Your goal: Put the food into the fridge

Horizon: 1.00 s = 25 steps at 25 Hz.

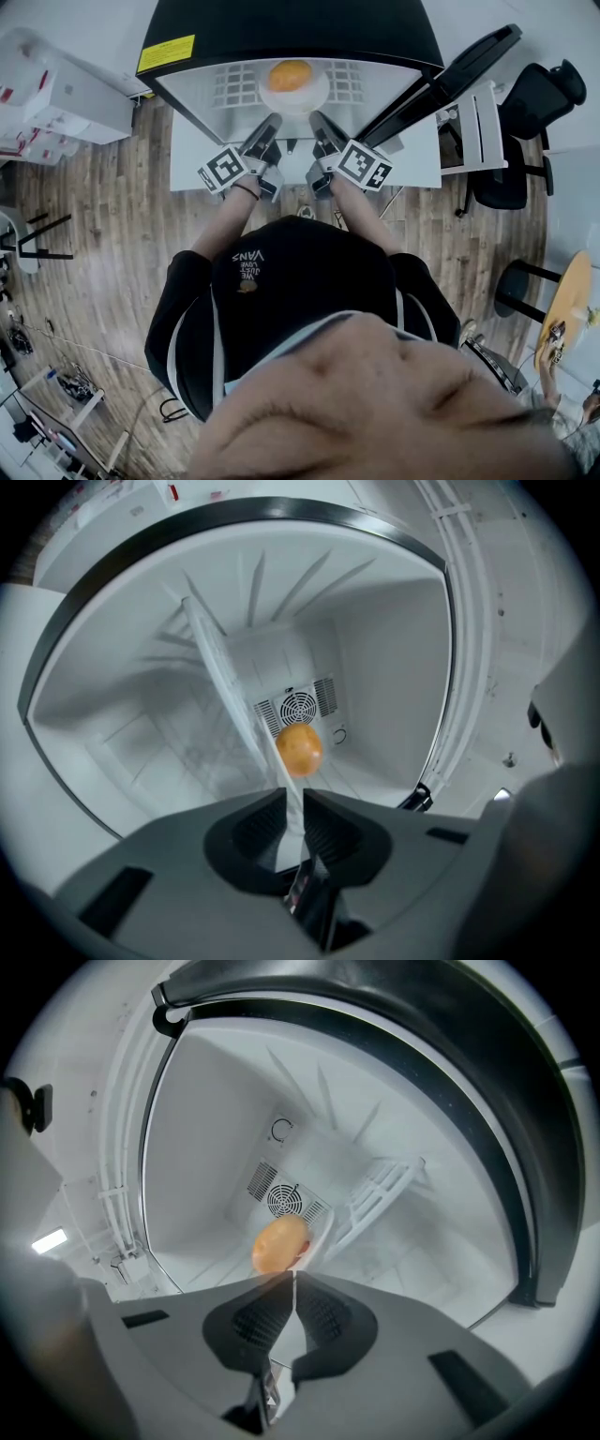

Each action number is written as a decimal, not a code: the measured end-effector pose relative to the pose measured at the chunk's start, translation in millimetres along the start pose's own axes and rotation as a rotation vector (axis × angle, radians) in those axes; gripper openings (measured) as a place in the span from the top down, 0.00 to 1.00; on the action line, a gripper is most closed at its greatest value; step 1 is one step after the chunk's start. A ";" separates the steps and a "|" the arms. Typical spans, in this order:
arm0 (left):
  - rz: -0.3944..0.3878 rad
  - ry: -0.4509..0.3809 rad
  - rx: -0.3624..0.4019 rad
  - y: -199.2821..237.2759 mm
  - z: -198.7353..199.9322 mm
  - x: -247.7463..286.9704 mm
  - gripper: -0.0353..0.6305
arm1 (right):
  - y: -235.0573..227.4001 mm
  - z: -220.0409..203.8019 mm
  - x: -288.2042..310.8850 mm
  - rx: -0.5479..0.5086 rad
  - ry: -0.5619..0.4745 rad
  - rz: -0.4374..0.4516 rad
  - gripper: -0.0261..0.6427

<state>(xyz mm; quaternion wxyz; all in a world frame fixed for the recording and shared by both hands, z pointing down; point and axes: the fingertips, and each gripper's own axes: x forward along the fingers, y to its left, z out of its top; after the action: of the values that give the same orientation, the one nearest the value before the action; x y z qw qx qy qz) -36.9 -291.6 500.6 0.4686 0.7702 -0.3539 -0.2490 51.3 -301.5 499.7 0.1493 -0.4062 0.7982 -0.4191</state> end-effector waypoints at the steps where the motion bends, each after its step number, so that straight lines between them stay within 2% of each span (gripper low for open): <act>1: 0.000 0.001 -0.001 0.5 -0.3 0.5 0.89 | -0.1 0.1 0.4 0.000 0.000 0.001 0.93; 7: 0.002 0.004 0.005 1.9 1.4 4.0 0.89 | -3.5 3.5 2.5 -0.070 0.003 -0.020 0.93; 25: 0.013 0.025 0.053 9.0 10.8 11.4 0.89 | -0.3 10.0 14.5 -0.149 0.010 -0.024 0.93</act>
<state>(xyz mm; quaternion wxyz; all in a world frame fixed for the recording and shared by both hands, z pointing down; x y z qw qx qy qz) -40.3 -309.2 503.5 0.4540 0.7831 -0.3594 -0.2272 48.2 -318.3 495.4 0.1097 -0.4234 0.8230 -0.3623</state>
